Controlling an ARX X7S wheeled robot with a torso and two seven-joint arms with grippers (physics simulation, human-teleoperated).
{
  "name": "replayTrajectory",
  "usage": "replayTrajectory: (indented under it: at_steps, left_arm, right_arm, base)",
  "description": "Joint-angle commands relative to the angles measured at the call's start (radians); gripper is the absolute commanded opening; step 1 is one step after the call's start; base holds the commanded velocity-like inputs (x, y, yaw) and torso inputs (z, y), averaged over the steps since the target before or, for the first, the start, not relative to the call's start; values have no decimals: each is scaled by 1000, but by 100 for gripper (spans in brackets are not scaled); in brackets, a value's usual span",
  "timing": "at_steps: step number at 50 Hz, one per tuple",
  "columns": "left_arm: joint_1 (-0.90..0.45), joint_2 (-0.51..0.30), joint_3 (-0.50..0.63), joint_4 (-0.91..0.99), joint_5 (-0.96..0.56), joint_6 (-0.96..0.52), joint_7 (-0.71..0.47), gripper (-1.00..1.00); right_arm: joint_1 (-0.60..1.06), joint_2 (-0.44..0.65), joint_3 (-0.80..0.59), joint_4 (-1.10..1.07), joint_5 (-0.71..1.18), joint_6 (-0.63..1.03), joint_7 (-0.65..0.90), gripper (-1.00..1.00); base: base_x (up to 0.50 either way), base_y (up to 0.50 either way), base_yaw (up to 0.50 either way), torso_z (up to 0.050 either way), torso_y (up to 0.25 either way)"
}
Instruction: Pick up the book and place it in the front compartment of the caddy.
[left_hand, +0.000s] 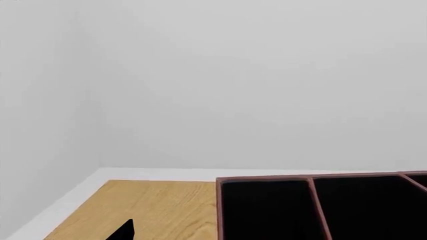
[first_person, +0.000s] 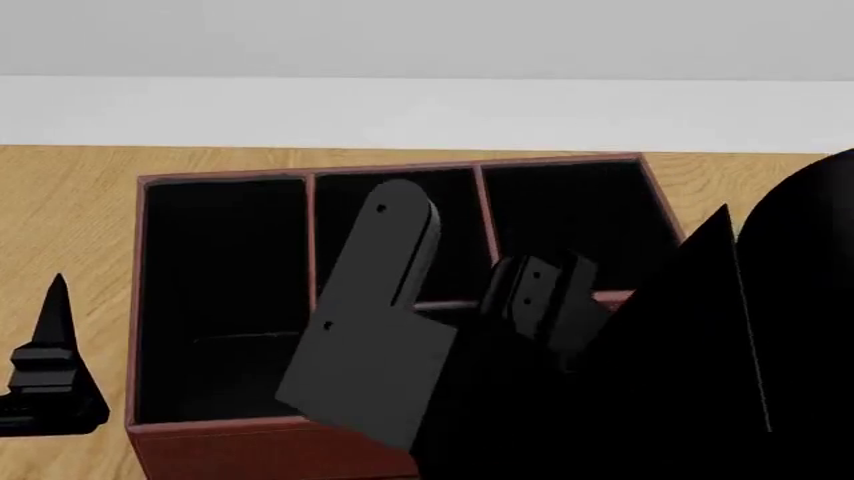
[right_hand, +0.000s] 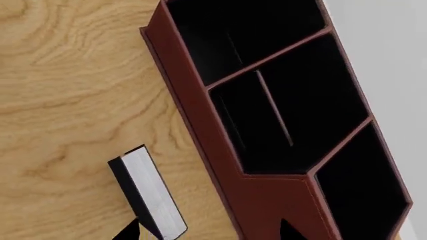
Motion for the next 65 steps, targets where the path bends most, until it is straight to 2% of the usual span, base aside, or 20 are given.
replayTrajectory:
  at_steps: [1,9,37,52,65]
  left_arm:
    - [-5,6,5,-35,34,56,27,100]
    - [-8,4,6,-40,31,56,22,100]
    - [-29,-6,33,-51,31,56,2,100]
    - [-27,-10,54,-59,36,67,-7,100]
    - [-16,-14,32,-46,20,66,-11,100]
  right_arm:
    - [-13,-12,-21,-2,-132,-10,-173,100]
    - [-39,-7,-42,-10,-182,-33,-223,100]
    - [-115,-30,-152,6,-533,-133,-524,100]
    - [-175,-49,-225,34,-648,-207,-602,100]
    - [-219,-62,-255,58,-660,-224,-605,100]
  base:
    - [0,0,0,0,0]
    - [0,0,0,0,0]
    - [0,0,0,0,0]
    - [0,0,0,0,0]
    - [0,0,0,0,0]
